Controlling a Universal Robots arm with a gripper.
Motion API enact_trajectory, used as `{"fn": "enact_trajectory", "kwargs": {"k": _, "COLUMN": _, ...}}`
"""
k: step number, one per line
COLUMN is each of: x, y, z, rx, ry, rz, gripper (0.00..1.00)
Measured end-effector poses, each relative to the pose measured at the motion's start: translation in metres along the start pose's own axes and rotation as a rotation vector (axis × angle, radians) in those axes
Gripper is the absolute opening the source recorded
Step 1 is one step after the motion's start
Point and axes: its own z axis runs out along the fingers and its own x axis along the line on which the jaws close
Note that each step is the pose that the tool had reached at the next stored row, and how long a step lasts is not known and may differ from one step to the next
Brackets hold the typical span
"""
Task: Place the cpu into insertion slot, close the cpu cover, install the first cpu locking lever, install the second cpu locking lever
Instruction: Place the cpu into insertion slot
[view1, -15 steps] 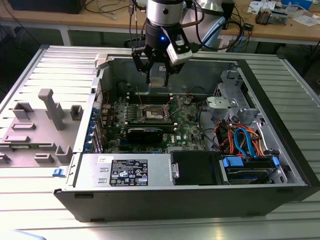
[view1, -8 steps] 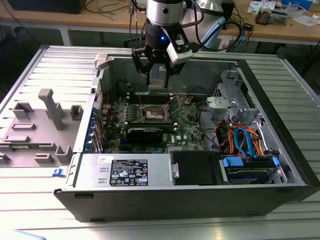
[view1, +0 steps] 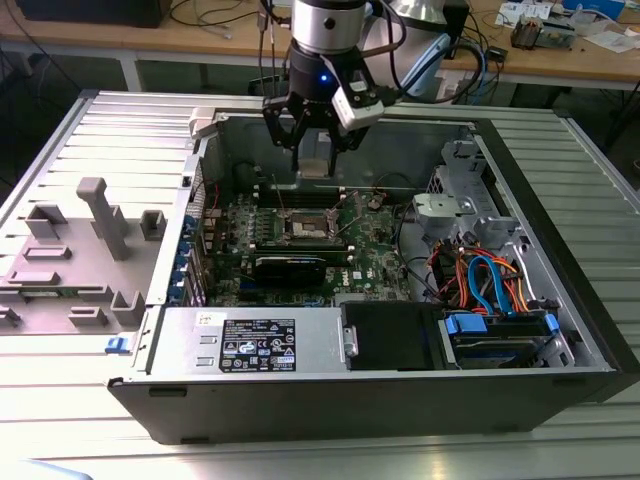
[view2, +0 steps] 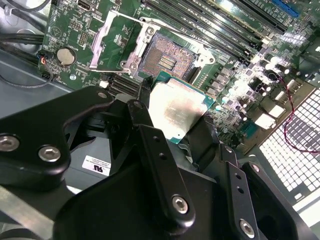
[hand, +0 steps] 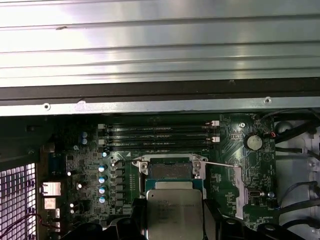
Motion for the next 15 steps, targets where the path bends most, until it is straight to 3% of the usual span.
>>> {"fn": "enact_trajectory", "kwargs": {"k": 15, "x": 0.0010, "y": -0.0005, "z": 0.0041, "rx": 0.0000, "ry": 0.0000, "rz": 0.000, "gripper": 0.55}}
